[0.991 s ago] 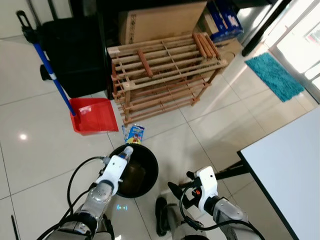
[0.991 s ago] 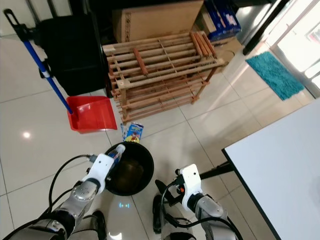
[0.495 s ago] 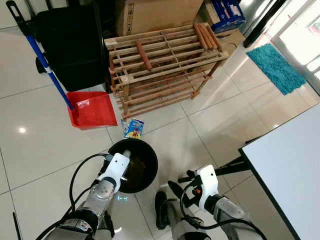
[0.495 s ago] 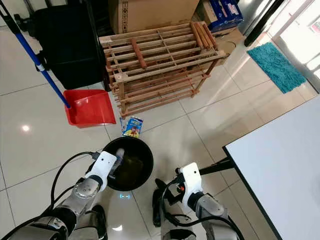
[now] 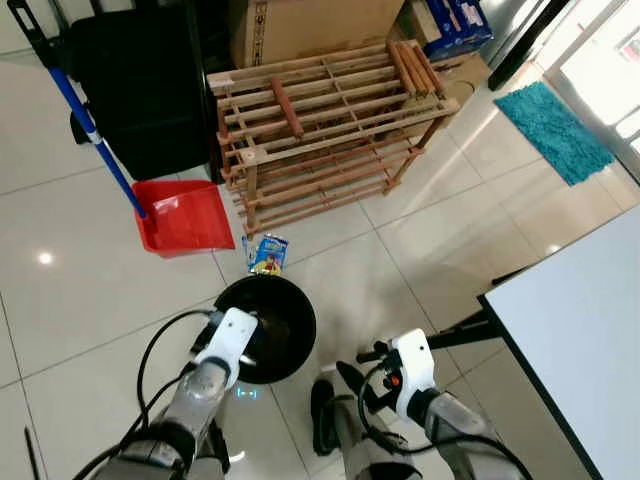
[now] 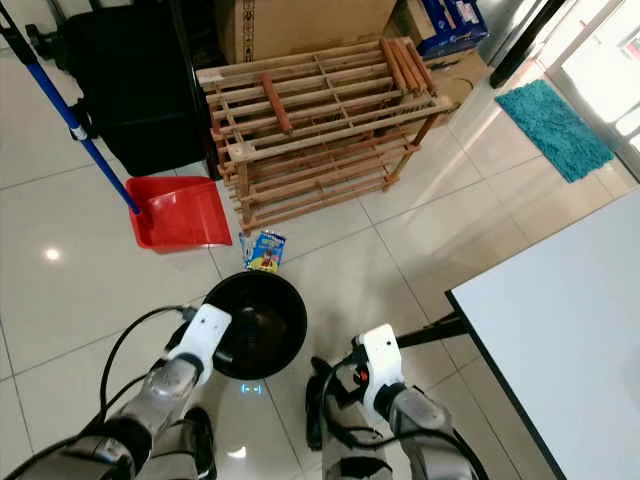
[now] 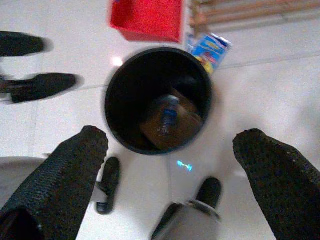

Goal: Picking trash to rubbish bin

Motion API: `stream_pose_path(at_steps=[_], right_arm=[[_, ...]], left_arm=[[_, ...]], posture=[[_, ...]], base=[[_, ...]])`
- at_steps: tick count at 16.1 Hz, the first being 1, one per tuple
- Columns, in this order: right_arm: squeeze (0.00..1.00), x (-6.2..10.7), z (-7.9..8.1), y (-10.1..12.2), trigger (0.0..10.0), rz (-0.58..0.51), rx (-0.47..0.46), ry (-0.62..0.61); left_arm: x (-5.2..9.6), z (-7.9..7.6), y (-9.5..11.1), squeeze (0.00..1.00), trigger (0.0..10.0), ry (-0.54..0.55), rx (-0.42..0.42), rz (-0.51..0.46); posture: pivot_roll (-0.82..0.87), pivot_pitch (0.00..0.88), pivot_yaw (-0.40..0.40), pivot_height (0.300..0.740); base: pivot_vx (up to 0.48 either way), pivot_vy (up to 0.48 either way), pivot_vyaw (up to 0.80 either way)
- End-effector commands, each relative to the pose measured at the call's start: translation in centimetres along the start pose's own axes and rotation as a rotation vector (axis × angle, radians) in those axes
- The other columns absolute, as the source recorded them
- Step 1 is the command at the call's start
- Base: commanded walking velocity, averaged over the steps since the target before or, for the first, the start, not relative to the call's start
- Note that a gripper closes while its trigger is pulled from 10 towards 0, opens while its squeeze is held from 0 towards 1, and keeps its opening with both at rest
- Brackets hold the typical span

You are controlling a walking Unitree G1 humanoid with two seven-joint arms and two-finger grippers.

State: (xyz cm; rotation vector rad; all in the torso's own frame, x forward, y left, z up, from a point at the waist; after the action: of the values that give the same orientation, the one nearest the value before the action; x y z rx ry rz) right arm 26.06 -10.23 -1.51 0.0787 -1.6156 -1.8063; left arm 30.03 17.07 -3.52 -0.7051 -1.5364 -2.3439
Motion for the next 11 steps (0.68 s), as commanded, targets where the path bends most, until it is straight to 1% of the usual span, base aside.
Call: stream_pose_path(at_steps=[1, 2, 3, 4, 6, 7, 8, 9, 11], right_arm=[[0.0, 0.8, -2.3, -1.8, 10.0, 0.045, -0.021, -0.153], [0.0, 0.8, -2.8, -1.8, 10.0, 0.048, -0.019, -0.192], [0.0, 0.9, -4.2, -2.1, 10.0, 0.057, -0.052, -0.273], [0.0, 1.0, -5.0, -2.4, 10.0, 0.072, -0.072, -0.329], [0.0, 1.1, -5.5, -2.9, 10.0, 0.095, -0.062, -0.36], [0.0, 1.2, -6.1, -3.0, 10.0, 0.095, -0.074, -0.406], [0.0, 1.2, -6.5, -3.1, 10.0, 0.094, -0.089, -0.441], [0.0, 1.3, -7.0, -3.3, 10.0, 0.11, -0.109, -0.476], [0.0, 1.3, -7.2, -3.7, 10.0, 0.133, -0.135, -0.493]], left_arm=[[0.9, -0.7, -2.8, 0.0, 10.0, 0.027, 0.092, 0.086], [1.0, -0.6, -3.1, 0.0, 10.0, 0.04, 0.116, 0.093], [1.4, -0.5, -3.9, 0.0, 10.0, 0.059, 0.137, 0.109], [1.8, -0.4, -4.6, 0.0, 10.0, 0.074, 0.14, 0.125], [2.1, -0.3, -5.3, 0.0, 10.0, 0.101, 0.147, 0.137], [2.2, -0.3, -5.4, 0.0, 10.0, 0.109, 0.151, 0.135], [2.2, -0.3, -5.4, 0.0, 10.0, 0.112, 0.153, 0.134], [2.1, -0.2, -5.2, 0.0, 10.0, 0.115, 0.154, 0.135], [1.8, 0.0, -4.8, 0.0, 10.0, 0.124, 0.154, 0.137]], posture=[[-0.14, 0.309, -0.16, 0.74], [-0.14, 0.304, -0.157, 0.74], [-0.12, 0.273, -0.144, 0.74], [-0.09, 0.241, -0.134, 0.74], [-0.07, 0.219, -0.126, 0.74], [-0.06, 0.188, -0.115, 0.74], [-0.06, 0.182, -0.113, 0.74], [-0.05, 0.155, -0.106, 0.74], [-0.04, 0.119, -0.101, 0.74]], base=[[0.0, 0.0, 0.0], [0.0, 0.0, 0.0], [0.0, 0.0, 0.0], [0.0, 0.0, 0.0], [0.0, 0.0, 0.0], [0.0, 0.0, 0.0], [0.0, 0.0, 0.0], [0.0, 0.0, 0.0], [0.0, 0.0, 0.0]])
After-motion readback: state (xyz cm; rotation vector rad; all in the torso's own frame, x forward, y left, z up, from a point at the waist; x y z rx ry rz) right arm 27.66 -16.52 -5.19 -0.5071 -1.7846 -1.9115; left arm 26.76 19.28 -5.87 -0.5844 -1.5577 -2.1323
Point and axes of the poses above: a point about 5 cm out from each wrist's last joint towards the gripper, its own x axis pointing back from the gripper into the wrist, its own y axis along the axis of the wrist's last joint, z = x × y, the point moved 3 cm from there along -x, pointing out of the wrist towards the gripper, and after that the axes turned 1 degree about -x, right-handed, at the moved point
